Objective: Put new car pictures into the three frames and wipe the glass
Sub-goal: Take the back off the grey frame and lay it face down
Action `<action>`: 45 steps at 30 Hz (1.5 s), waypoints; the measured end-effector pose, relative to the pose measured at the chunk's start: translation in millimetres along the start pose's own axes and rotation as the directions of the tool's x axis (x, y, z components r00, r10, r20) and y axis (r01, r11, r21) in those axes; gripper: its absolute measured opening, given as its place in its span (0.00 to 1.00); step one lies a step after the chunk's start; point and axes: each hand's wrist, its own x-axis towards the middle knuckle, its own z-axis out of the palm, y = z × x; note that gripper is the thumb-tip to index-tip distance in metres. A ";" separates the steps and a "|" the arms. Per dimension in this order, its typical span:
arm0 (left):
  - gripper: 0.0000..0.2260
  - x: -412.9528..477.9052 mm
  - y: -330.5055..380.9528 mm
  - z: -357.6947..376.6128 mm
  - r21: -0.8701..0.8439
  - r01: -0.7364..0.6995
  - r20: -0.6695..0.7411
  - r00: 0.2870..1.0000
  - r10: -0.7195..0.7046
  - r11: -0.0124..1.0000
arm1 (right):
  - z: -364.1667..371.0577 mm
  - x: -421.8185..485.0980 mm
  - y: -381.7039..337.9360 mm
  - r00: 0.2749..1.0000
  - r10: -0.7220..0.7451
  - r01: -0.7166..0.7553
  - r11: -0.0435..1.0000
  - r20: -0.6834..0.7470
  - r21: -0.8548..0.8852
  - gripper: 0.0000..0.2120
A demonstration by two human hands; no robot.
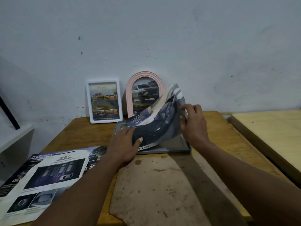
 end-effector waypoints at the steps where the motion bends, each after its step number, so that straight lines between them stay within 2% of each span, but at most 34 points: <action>1: 0.29 4.3 9.8 1.7 -0.017 -0.041 -0.003 0.999 0.041 0.999 | -9.8 7.3 9.7 1.000 0.013 -0.014 1.000 -0.014 -0.021 0.15; 4: 0.30 19.4 48.6 9.6 -0.022 -0.148 0.037 0.988 0.149 0.989 | -45.7 25.8 48.1 0.996 0.090 -0.092 0.991 -0.022 -0.101 0.14; 8: 0.30 34.8 109.5 30.1 -0.047 -0.248 0.156 0.955 0.252 0.968 | -93.4 37.4 101.9 0.984 0.175 -0.163 0.954 0.025 -0.250 0.16; 13: 0.27 41.2 174.5 55.0 0.007 -0.389 0.269 0.888 0.373 0.921 | -131.4 40.6 171.8 0.956 0.285 -0.234 0.880 0.065 -0.412 0.16; 16: 0.23 36.6 196.2 61.1 0.078 -0.425 0.283 0.877 0.388 0.902 | -129.3 38.3 192.4 0.905 0.409 -0.272 0.764 0.113 -0.585 0.18; 18: 0.23 36.6 201.3 63.4 0.136 -0.413 0.265 0.891 0.368 0.901 | -121.5 31.8 193.1 0.872 0.456 -0.218 0.691 0.181 -0.689 0.19; 21: 0.23 41.8 201.9 61.2 0.248 -0.412 0.211 0.906 0.366 0.877 | -102.1 20.5 185.8 0.824 0.431 -0.130 0.776 0.368 -0.618 0.18; 24: 0.23 42.3 198.3 56.4 0.290 -0.395 0.201 0.916 0.348 0.872 | -77.6 8.8 170.5 0.756 0.406 -0.131 0.862 0.513 -0.490 0.16; 26: 0.24 40.7 194.3 55.7 0.288 -0.378 0.189 0.923 0.335 0.880 | -66.3 4.6 161.3 0.766 0.376 -0.125 0.883 0.521 -0.452 0.14; 32: 0.20 36.9 184.8 55.0 0.141 -0.357 0.165 0.928 0.334 0.923 | -66.5 6.6 153.5 0.783 0.380 -0.109 0.863 0.492 -0.493 0.14; 36: 0.19 37.4 178.8 41.6 0.069 -0.344 0.136 0.933 0.333 0.936 | -65.0 14.7 135.1 0.797 0.335 -0.104 0.896 0.503 -0.431 0.21; 41: 0.23 29.7 141.7 1.6 0.036 -0.271 0.140 0.954 0.263 0.962 | -41.3 32.2 75.5 0.818 0.200 -0.016 0.945 0.539 -0.328 0.22; 45: 0.24 10.5 74.3 -38.3 0.059 -0.128 0.107 0.987 0.121 0.990 | 5.3 34.0 1.3 0.795 0.073 0.056 0.980 0.602 -0.193 0.21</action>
